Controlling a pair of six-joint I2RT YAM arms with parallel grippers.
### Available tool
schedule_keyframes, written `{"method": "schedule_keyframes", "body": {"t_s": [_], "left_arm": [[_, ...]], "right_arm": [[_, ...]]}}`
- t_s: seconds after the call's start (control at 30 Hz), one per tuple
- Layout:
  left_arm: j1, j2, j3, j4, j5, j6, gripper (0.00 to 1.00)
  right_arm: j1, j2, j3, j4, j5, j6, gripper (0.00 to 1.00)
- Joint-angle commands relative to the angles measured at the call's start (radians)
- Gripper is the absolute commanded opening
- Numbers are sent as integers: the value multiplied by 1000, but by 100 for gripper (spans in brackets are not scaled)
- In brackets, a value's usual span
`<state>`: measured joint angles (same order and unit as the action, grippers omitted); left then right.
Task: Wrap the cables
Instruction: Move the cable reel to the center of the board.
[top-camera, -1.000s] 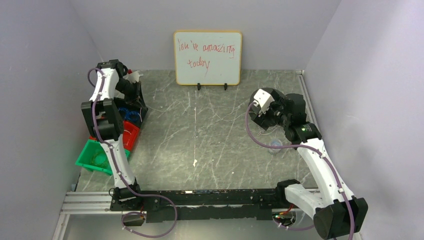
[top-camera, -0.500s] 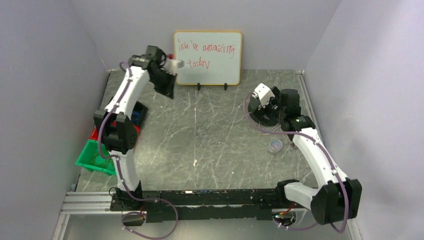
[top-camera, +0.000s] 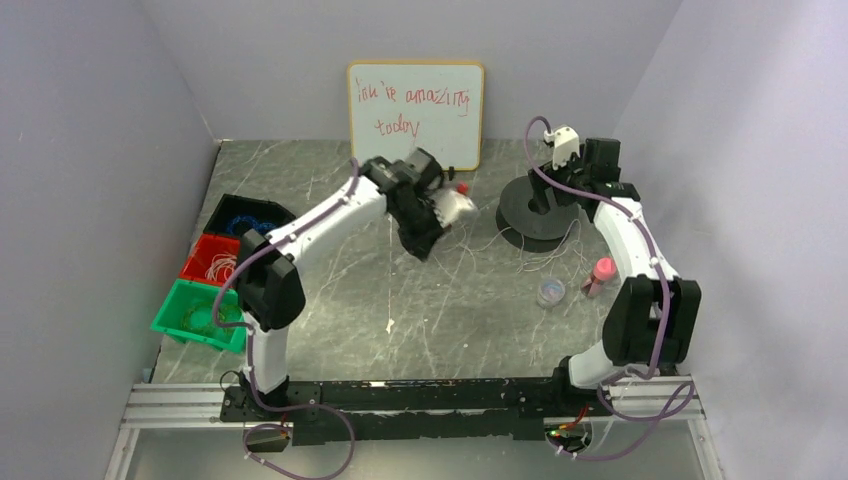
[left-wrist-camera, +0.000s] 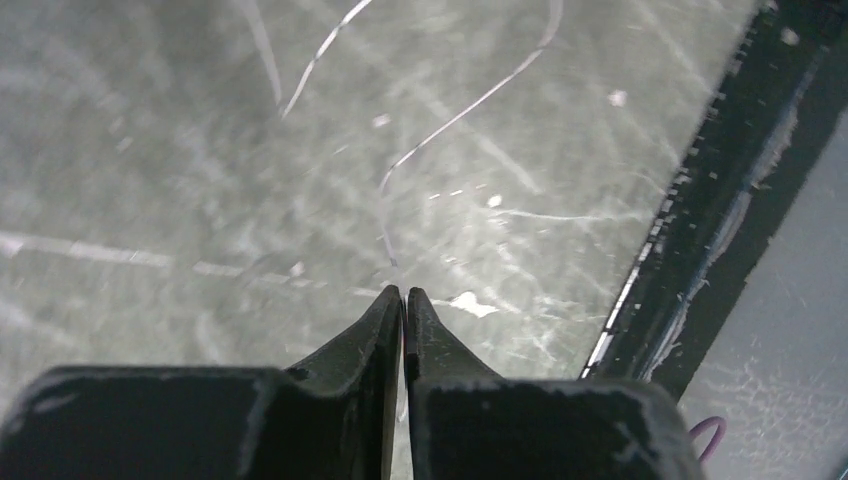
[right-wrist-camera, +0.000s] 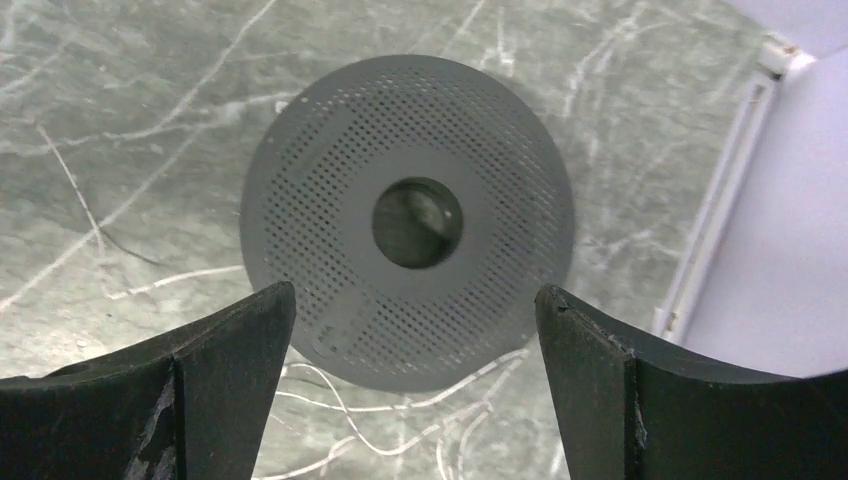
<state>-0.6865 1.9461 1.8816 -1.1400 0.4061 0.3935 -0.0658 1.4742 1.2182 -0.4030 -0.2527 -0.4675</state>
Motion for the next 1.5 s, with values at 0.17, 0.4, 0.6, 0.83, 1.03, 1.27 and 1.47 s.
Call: {"method": "schedule_keyframes", "body": {"t_s": [0.17,0.4,0.6,0.83,1.03,1.27,1.47], "left_arm": [[-214,-12,-46,45,-13,58,47],[-166,-61,-45,119,-56,9,75],[85,-151,-79,256,-47,-129,88],[342,-188,-172,314,-27,-201,88],[428,-252,-266,345,-40,-201,88],[462,-307,-308,352,-116,-214,90],[525,-294,-323,334,-137,-244,91]], "right_arm": [[30,174,105,-1,-98,160,91],[47,255,103,23,-112,196,89],[50,310,133,29,-140,232,89],[72,441,240,-48,-222,273,88],[134,480,263,-66,-215,300,87],[219,496,283,-101,-316,262,86],[360,558,366,-142,-412,248,85]]}}
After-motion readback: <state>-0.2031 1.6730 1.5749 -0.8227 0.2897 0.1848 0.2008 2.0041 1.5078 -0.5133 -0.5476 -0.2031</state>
